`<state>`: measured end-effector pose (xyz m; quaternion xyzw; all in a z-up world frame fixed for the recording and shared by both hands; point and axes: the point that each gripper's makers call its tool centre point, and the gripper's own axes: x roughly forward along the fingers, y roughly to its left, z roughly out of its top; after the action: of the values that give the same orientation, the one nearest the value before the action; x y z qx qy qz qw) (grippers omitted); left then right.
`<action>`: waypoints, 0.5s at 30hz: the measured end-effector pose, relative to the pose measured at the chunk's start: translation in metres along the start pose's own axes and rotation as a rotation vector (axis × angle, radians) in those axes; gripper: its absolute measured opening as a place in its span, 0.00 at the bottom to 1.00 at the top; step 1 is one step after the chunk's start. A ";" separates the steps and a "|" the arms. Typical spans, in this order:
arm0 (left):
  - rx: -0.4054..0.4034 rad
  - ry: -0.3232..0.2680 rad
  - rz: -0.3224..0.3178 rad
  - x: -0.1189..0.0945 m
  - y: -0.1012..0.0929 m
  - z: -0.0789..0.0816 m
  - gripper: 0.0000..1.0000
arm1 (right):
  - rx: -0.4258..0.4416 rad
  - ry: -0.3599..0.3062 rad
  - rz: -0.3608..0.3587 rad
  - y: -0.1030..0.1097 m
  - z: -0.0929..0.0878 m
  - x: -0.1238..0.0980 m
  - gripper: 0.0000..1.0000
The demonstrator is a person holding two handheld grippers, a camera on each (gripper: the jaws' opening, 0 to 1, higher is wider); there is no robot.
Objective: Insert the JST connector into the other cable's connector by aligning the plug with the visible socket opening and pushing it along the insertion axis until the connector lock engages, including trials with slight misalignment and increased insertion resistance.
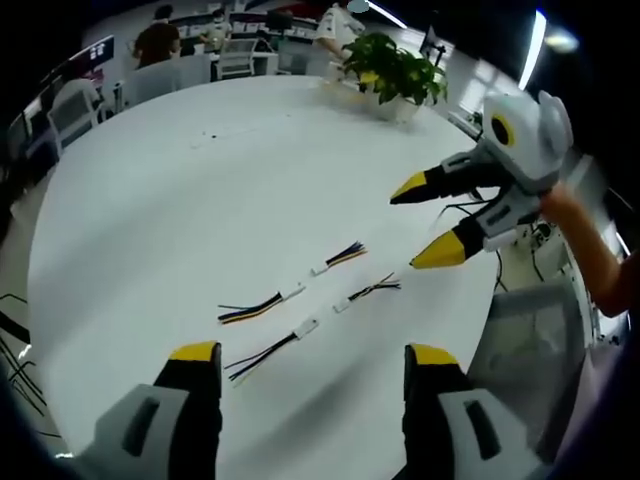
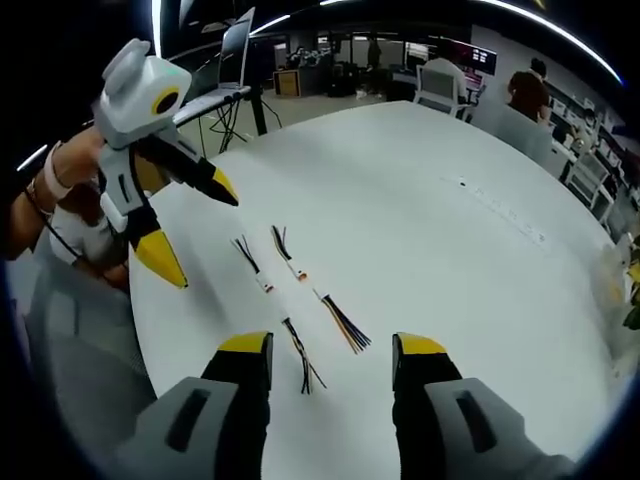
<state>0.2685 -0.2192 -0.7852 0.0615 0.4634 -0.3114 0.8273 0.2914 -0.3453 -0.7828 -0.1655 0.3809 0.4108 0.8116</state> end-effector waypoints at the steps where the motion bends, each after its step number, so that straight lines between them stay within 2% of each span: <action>1: -0.001 0.000 0.000 0.001 0.000 0.000 0.71 | 0.004 -0.004 -0.004 -0.001 0.000 0.001 0.46; 5: -0.001 0.007 -0.001 0.003 0.000 0.001 0.71 | 0.007 -0.019 -0.014 -0.003 0.002 0.005 0.45; 15: -0.022 -0.018 -0.026 0.004 -0.006 0.010 0.71 | 0.031 -0.032 -0.029 -0.007 -0.001 0.009 0.45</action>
<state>0.2741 -0.2296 -0.7821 0.0435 0.4602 -0.3176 0.8279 0.2995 -0.3453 -0.7908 -0.1518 0.3720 0.3957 0.8258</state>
